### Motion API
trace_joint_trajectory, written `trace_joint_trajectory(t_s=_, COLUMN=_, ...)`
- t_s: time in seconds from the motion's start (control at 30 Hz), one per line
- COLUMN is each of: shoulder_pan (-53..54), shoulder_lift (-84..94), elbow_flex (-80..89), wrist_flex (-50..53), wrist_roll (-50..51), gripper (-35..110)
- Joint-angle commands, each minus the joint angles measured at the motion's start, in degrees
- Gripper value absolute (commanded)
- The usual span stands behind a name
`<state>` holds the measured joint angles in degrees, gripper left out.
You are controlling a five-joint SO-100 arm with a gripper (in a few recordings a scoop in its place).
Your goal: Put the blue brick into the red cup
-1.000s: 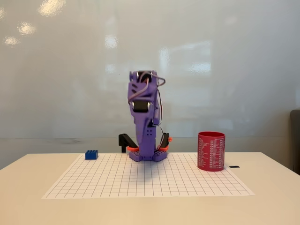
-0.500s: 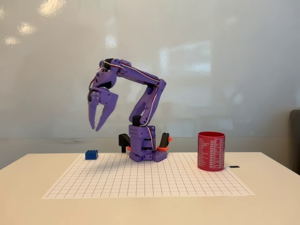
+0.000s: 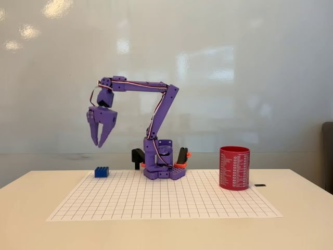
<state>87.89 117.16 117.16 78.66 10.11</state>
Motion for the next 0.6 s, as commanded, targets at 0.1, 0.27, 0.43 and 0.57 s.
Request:
trace_joint_trajectory(t_s=0.1, shoulder_pan=3.2, shoulder_lift=0.3, elbow_flex=5.5, wrist_flex=-0.3, wrist_roll=-1.1, gripper=-1)
trace_joint_trajectory(t_s=0.27, shoulder_pan=4.0, shoulder_lift=-1.6, elbow_flex=10.5, wrist_flex=-5.1, wrist_roll=-1.2, gripper=-1)
trace_joint_trajectory(t_s=0.43, shoulder_pan=5.6, shoulder_lift=-3.8, elbow_flex=13.5, wrist_flex=-8.5, wrist_roll=-2.5, gripper=-1)
trace_joint_trajectory(t_s=0.57, shoulder_pan=5.5, shoulder_lift=-4.0, elbow_flex=11.9, wrist_flex=-8.5, wrist_roll=-3.3, gripper=-1)
